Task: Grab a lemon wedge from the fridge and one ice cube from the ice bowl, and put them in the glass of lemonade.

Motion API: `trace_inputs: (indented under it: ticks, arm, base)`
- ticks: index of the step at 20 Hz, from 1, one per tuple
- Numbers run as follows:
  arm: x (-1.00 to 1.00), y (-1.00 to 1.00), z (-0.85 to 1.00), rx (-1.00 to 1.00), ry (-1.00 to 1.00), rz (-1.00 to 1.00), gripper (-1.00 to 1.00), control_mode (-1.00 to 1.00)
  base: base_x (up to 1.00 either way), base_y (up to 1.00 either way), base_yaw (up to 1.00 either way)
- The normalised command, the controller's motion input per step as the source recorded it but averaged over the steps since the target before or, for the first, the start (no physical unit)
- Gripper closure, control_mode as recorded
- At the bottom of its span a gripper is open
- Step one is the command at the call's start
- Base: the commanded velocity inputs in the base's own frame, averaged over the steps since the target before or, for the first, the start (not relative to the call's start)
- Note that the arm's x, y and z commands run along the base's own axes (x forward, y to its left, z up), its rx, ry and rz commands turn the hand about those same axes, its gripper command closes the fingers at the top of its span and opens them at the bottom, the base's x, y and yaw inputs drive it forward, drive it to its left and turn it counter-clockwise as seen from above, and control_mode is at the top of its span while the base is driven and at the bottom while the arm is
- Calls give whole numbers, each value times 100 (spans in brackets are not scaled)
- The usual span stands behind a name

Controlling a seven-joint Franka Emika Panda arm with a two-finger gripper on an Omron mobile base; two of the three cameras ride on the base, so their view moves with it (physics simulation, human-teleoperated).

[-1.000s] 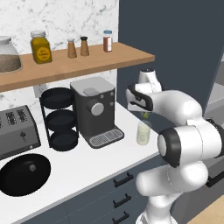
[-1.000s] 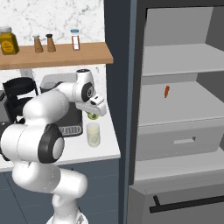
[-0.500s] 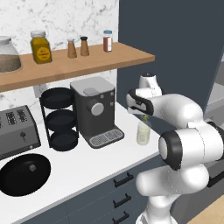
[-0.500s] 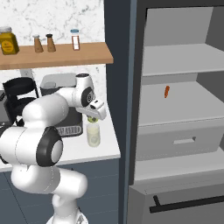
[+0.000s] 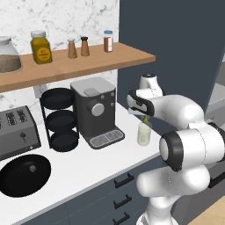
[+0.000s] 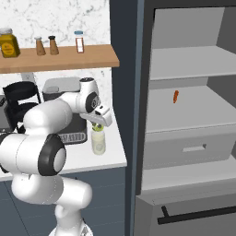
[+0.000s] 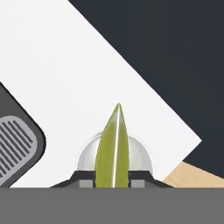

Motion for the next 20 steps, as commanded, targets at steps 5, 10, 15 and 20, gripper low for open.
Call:
trace_inputs:
  ticks: [5,10,15,20]
  arm:
    - [0,0,0,0,0,0,-100,-100]
    - [0,0,0,0,0,0,-100,-100]
    - [-10,-1,1,0,-2,0,-100,-100]
    - [-18,-2,1,0,-1,0,-100,-100]
  base:
    - [0,0,0]
    - [0,0,0]
    - [0,0,0]
    - [0,0,0]
